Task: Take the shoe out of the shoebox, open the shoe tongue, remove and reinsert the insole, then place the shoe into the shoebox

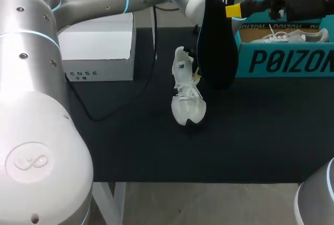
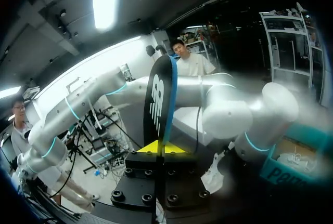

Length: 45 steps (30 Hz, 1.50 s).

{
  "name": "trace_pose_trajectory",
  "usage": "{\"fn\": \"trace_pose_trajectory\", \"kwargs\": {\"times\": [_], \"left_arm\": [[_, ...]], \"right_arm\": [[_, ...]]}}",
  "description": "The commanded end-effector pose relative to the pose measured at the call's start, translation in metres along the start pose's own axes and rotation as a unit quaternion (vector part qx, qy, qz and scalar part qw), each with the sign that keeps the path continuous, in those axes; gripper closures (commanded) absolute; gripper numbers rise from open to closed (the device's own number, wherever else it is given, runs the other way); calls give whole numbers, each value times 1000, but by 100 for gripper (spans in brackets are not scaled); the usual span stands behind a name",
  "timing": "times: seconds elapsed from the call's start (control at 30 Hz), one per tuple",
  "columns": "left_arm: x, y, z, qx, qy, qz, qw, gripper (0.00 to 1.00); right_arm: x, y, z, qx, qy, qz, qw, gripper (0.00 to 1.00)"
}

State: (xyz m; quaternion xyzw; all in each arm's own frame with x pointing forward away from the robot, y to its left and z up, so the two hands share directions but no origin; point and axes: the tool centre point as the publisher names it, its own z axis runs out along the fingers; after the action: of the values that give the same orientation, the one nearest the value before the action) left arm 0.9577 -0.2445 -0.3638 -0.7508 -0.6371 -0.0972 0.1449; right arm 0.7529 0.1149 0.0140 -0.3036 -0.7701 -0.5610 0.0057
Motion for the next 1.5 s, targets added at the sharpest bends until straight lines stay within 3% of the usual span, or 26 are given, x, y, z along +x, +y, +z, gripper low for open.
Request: {"fn": "trace_pose_trajectory", "kwargs": {"times": [0.03,0.2,0.23,0.3,0.33,0.37,0.97,1.37,1.5], "left_arm": [[-7,6,8,7,0,-6,1000,100],[-14,10,18,20,3,-5,1000,100],[-15,11,19,22,2,-3,1000,89],[-16,11,21,29,-3,-1,1000,15],[-16,11,21,28,-6,1,1000,4],[-16,10,18,28,-14,2,1000,0],[6,11,-18,37,-36,-26,998,0],[17,21,-40,14,-63,-94,994,0],[26,21,-51,4,-89,-156,984,0]], "right_arm": [[-1,0,1,1,0,0,1000,100],[-1,0,1,1,0,0,1000,100],[-1,0,1,1,0,0,1000,100],[-1,0,1,1,0,0,1000,100],[-1,0,1,1,0,0,1000,100],[-1,0,1,1,0,0,1000,100],[-1,0,1,1,0,0,1000,100],[-1,0,1,1,0,0,1000,100],[-1,0,1,1,0,0,1000,100]]}}
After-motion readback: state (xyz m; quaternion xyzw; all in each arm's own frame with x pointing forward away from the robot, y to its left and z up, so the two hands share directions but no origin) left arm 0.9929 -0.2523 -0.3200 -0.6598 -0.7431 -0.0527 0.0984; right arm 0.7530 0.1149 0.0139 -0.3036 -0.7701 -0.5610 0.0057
